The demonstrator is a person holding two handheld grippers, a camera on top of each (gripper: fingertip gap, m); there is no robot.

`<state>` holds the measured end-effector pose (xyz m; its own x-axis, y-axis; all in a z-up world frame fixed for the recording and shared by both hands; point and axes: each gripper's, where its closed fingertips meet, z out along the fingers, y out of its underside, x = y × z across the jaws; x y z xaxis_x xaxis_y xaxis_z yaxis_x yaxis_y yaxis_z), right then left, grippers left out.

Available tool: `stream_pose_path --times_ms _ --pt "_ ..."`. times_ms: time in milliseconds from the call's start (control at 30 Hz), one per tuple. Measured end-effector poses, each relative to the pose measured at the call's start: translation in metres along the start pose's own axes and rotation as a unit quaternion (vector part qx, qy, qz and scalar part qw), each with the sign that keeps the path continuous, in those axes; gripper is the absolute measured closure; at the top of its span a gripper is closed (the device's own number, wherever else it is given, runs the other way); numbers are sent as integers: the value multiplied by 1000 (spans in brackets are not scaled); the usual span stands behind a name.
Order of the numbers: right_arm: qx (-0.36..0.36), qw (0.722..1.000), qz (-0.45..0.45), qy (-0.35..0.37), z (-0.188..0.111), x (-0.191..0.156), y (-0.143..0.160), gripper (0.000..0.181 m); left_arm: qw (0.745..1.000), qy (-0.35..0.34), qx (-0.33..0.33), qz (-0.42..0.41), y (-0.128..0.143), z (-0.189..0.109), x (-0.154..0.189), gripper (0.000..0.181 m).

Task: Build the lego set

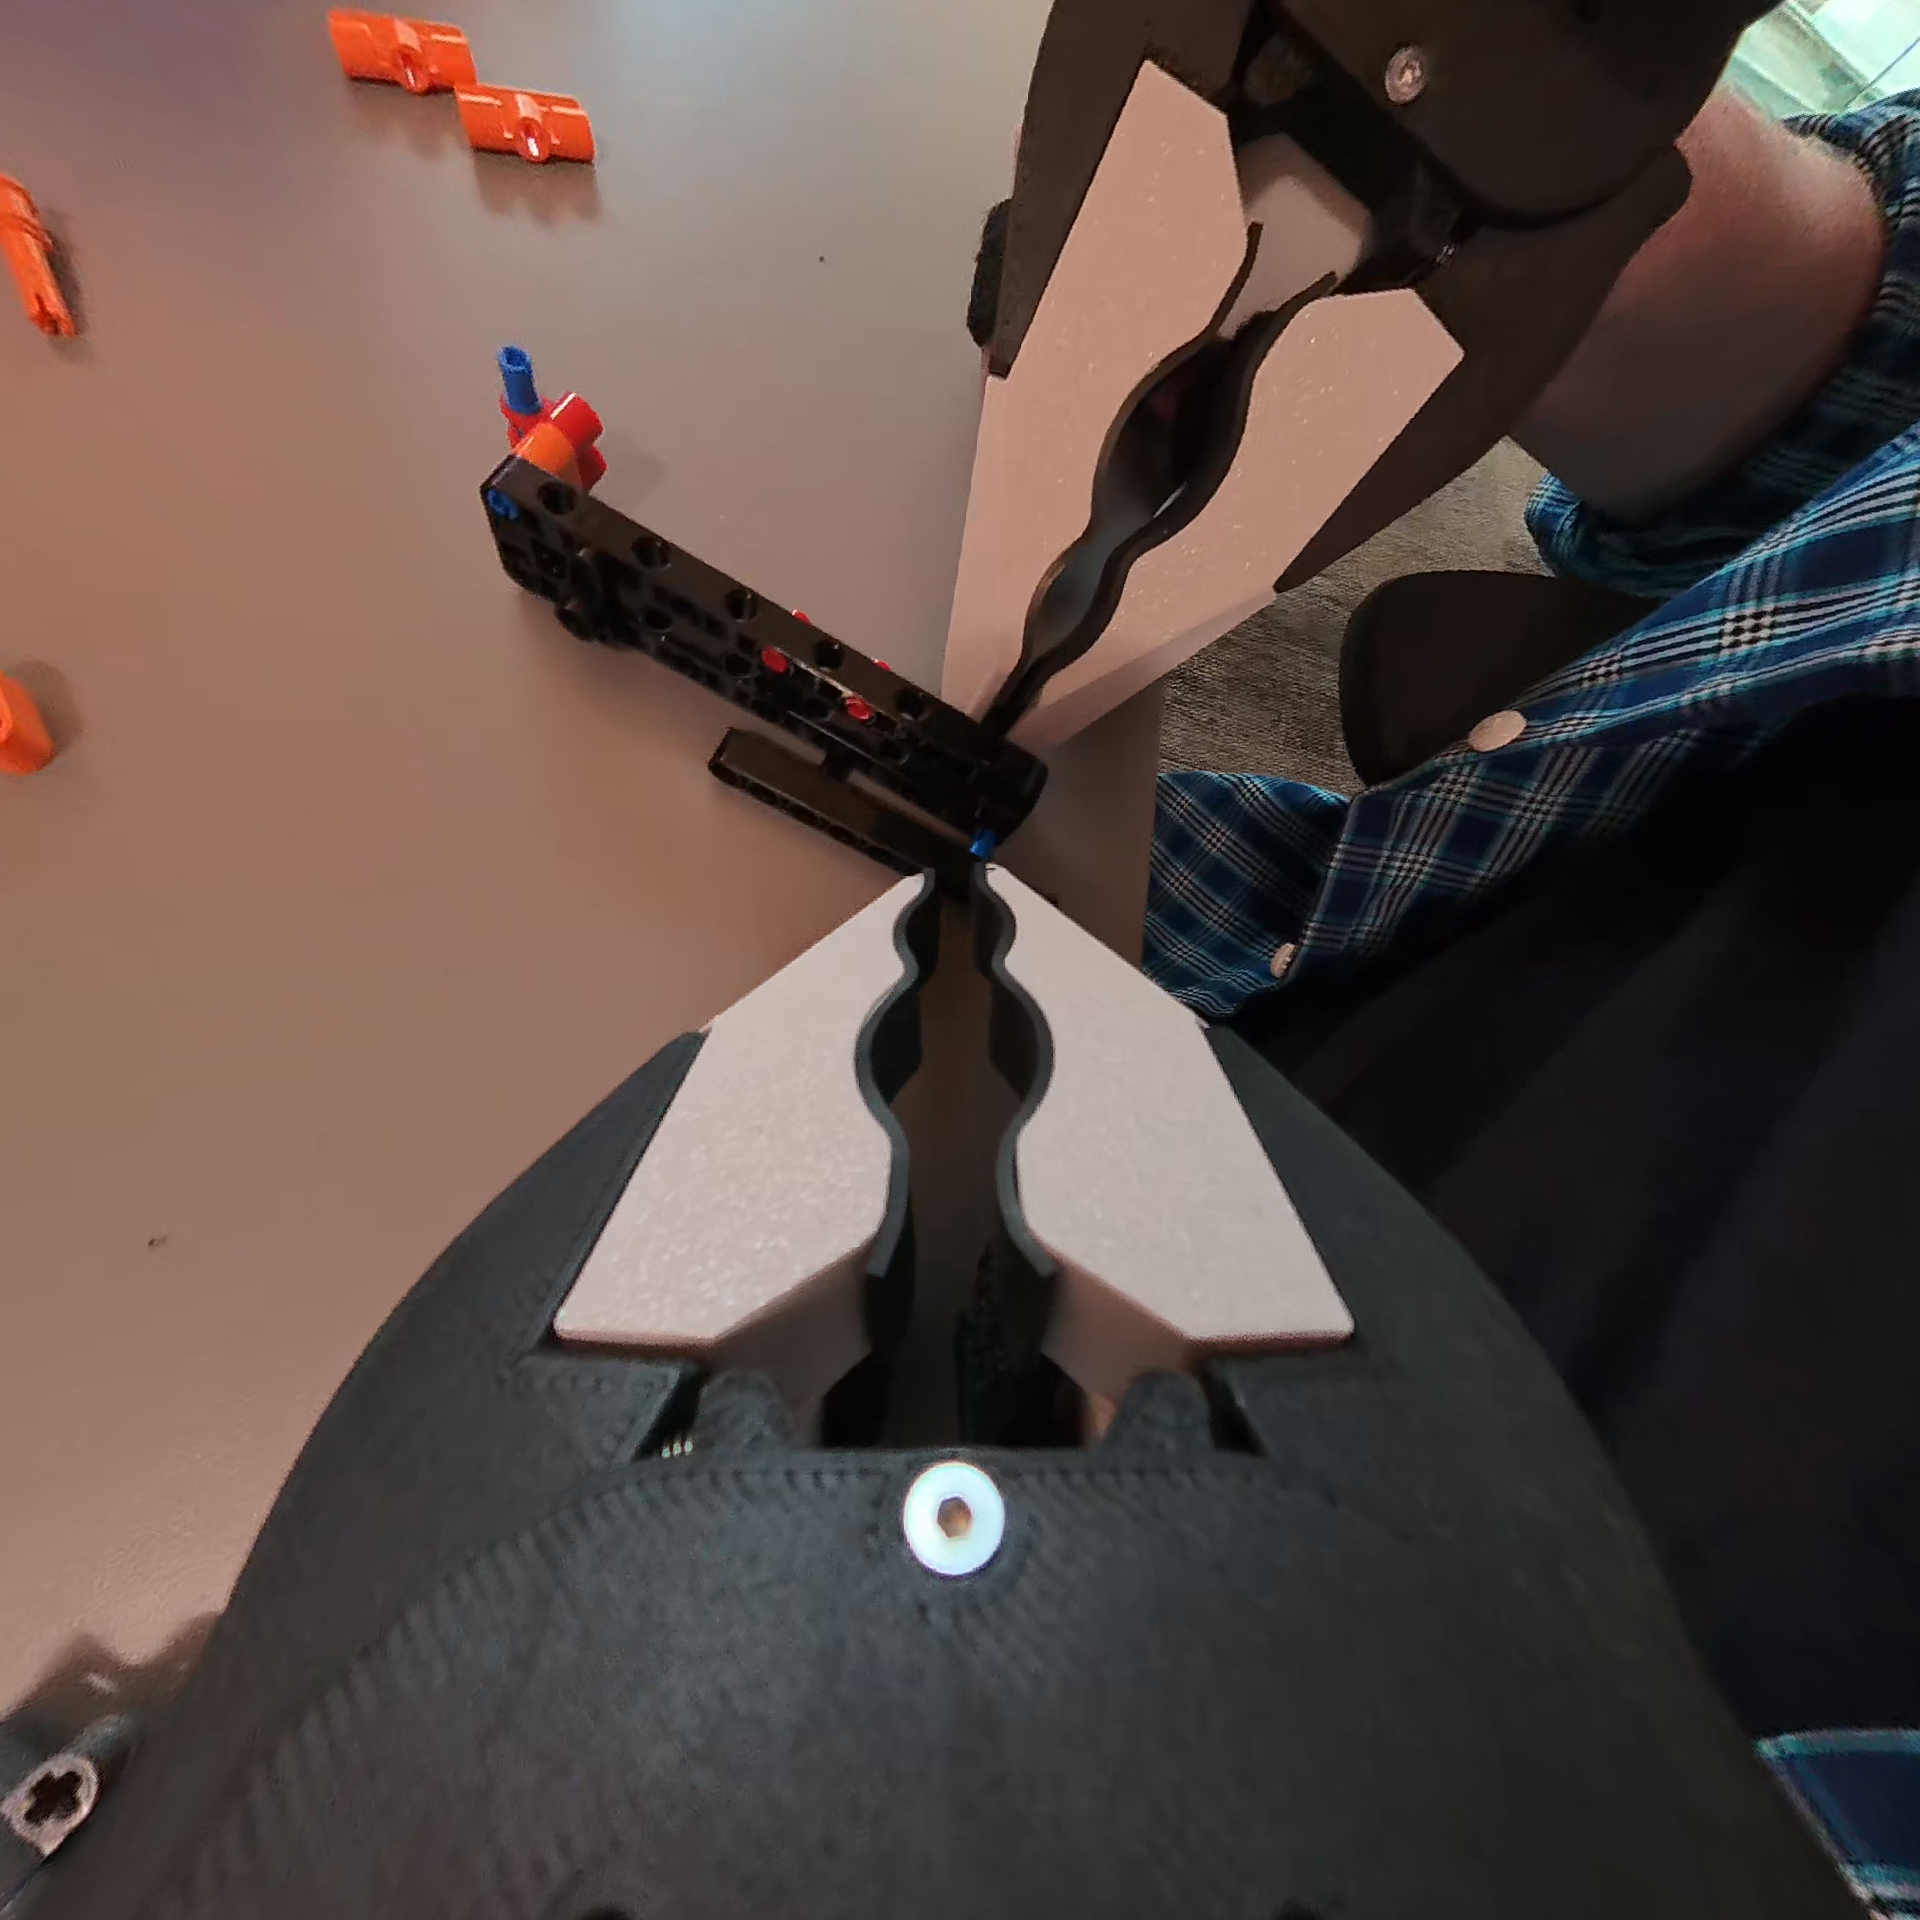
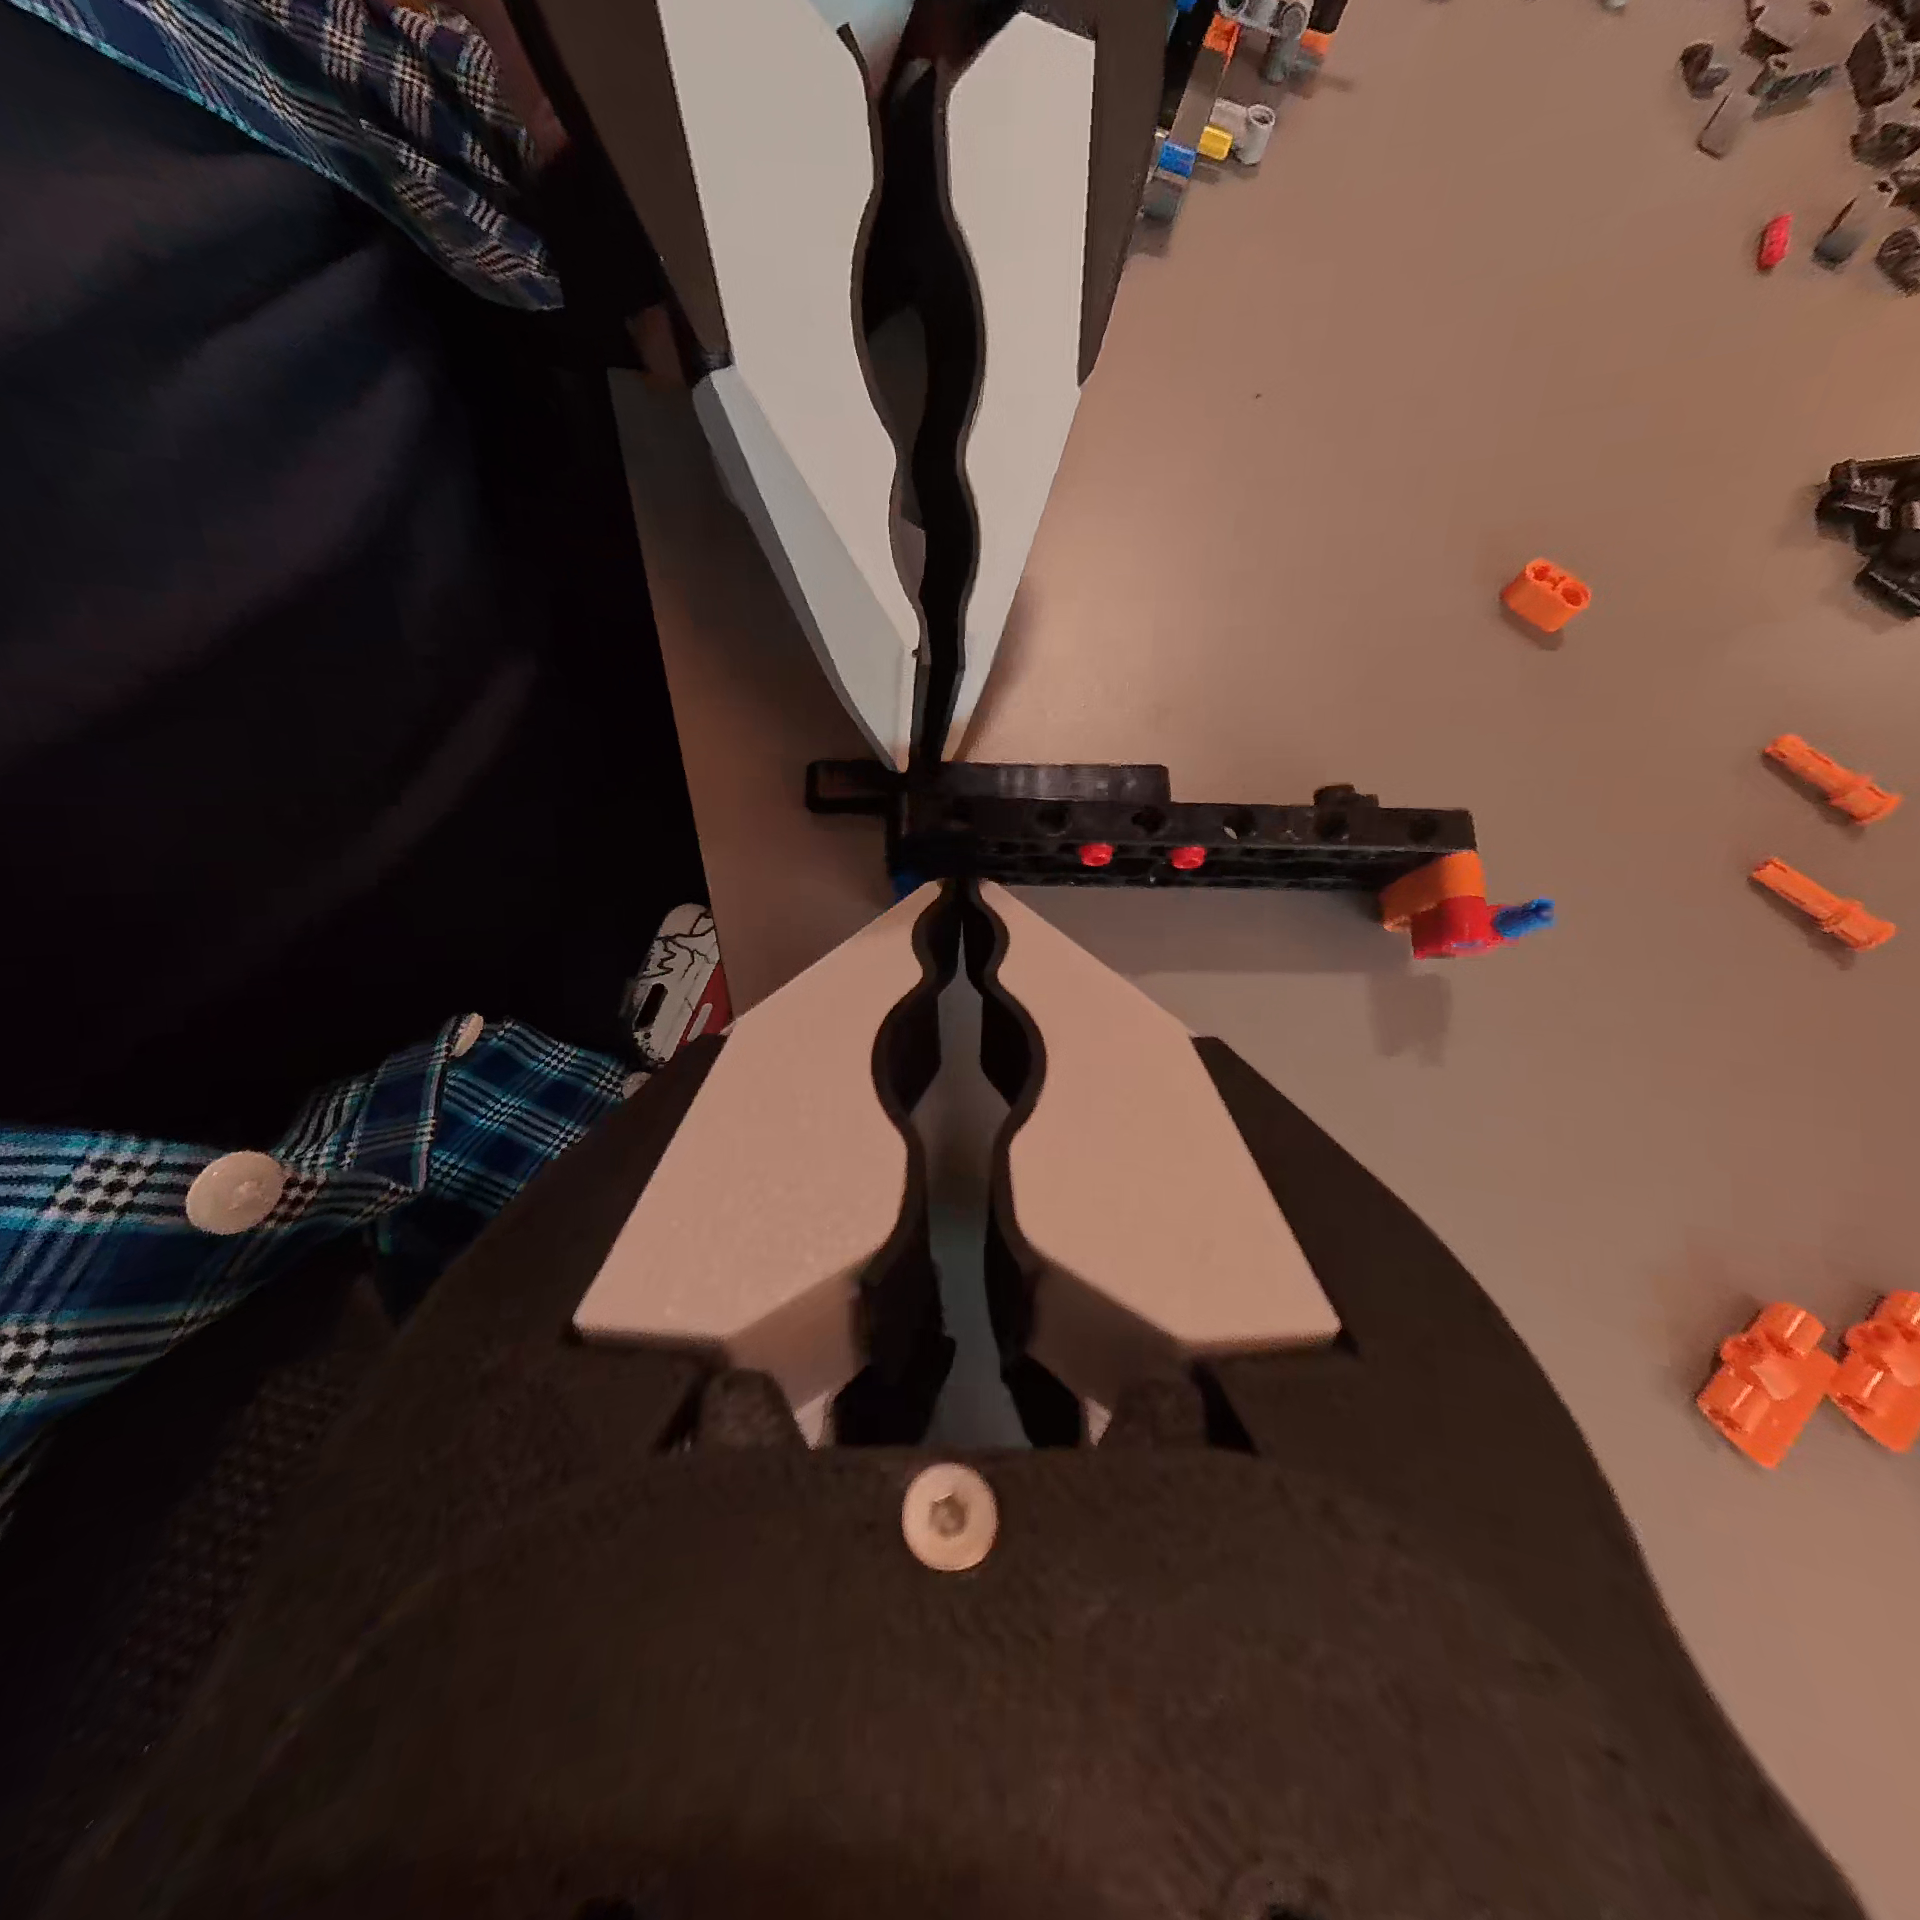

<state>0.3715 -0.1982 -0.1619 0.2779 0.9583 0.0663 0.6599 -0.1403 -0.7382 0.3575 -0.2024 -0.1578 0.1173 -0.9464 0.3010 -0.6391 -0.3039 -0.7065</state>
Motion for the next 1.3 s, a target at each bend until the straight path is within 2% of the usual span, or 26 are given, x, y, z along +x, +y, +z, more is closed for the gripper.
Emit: stream_pose_path --times_ms 300,433,567,667,733,800,967,1033,1167,1300 --pt "-3 1000 0 15 0 2 0 181 1000 3 -3 1 1 0 1 181" --pt "7 999 20 31 -7 7 0 179 1000 -3 0 0 2 -2 1 167" --pt "40 995 85 37 -21 6 -14 161 1000 -9 7 -5 3 -5 0 161" --pt "49 983 173 24 -12 0 -23 141 1000 -18 4 6 3 -2 2 161" --pt "40 980 192 43 -4 2 -20 145 999 -33 3 15 1 1 2 163" --pt "21 979 189 73 -2 9 -14 158 999 -31 3 18 0 5 8 164" --pt "5 986 146 78 -3 16 -10 176 999 -27 15 13 -4 3 9 164" --pt "4 991 120 55 -3 16 -10 177 999 -33 30 20 -10 -5 9 162" --pt "10 997 72 16 -2 23 -11 177 991 -91 37 86 -29 -25 1 160" --pt "18 999 23 -26 1 25 -13 176 974 -152 -39 165 -29 -22 -21 151"
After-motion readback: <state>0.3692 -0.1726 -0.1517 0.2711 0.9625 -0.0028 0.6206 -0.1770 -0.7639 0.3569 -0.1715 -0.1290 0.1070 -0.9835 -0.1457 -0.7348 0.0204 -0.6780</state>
